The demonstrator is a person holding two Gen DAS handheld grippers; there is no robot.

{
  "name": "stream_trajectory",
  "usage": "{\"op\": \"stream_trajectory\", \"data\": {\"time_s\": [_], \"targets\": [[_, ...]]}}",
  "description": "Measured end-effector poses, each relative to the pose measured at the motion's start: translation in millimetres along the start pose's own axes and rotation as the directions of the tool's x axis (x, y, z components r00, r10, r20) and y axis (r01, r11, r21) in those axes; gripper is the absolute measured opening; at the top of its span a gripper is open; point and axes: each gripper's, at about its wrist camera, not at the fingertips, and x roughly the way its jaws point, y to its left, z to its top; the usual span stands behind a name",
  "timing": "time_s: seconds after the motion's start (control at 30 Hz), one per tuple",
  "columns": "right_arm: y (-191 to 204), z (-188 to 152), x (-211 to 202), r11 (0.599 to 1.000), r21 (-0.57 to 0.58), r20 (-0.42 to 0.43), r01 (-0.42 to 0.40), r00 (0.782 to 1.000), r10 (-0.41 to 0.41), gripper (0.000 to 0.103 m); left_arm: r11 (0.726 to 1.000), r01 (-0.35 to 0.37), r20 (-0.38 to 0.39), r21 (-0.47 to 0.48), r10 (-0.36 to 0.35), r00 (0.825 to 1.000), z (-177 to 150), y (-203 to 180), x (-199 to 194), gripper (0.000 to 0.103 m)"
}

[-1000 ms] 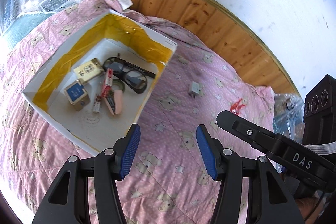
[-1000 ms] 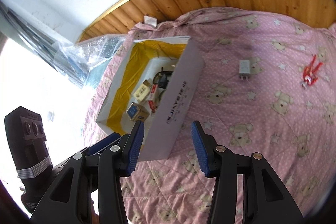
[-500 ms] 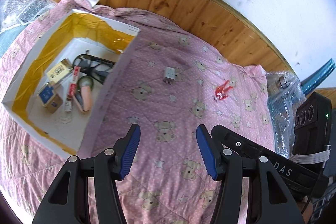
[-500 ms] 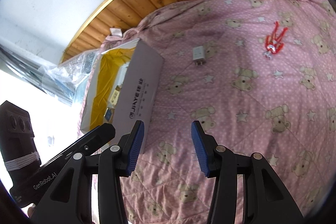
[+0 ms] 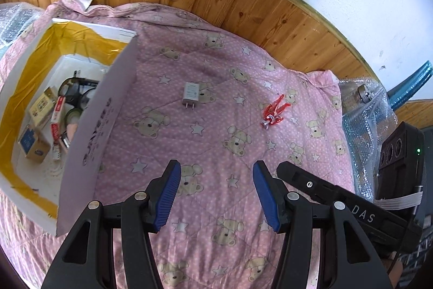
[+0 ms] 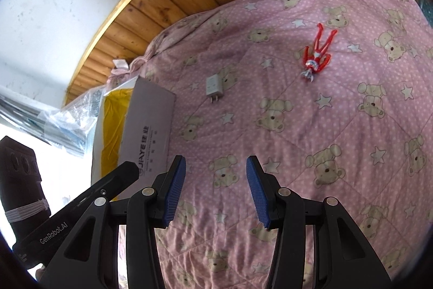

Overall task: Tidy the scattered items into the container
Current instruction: 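Move both open grippers away from the box toward the charger and red toy, then grasp the white charger with the left gripper while the right grasps the red toy figure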

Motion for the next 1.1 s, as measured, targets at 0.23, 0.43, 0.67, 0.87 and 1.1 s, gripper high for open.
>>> {"op": "stream_trajectory", "data": {"time_s": [0.23, 0.43, 0.67, 0.87, 1.1], "targets": [[-26, 23, 18, 0.998, 0.059, -0.016, 0.013, 1.000, -0.013, 0.050, 1.000, -0.017, -0.034, -0.009, 0.017, 0.999, 17, 2, 30, 0.057], [-46, 43, 35, 0.995, 0.091, -0.033, 0.033, 0.999, -0.030, 0.050, 0.999, -0.027, -0.069, -0.027, 0.026, 0.997, 33, 7, 60, 0.057], [-71, 63, 45, 0.990, 0.120, -0.036, 0.076, 0.997, -0.073, 0.050, 0.998, -0.037, -0.104, -0.045, 0.032, 0.994, 49, 12, 96, 0.057], [-93, 86, 51, 0.983, 0.151, -0.022, 0.103, 0.995, -0.101, 0.050, 0.997, -0.044, -0.123, -0.057, 0.037, 0.992, 63, 14, 125, 0.057], [-110, 112, 66, 0.978, 0.156, -0.011, 0.139, 0.990, -0.139, 0.050, 0.996, -0.060, -0.138, -0.067, 0.050, 0.989, 76, 22, 153, 0.057]]}}
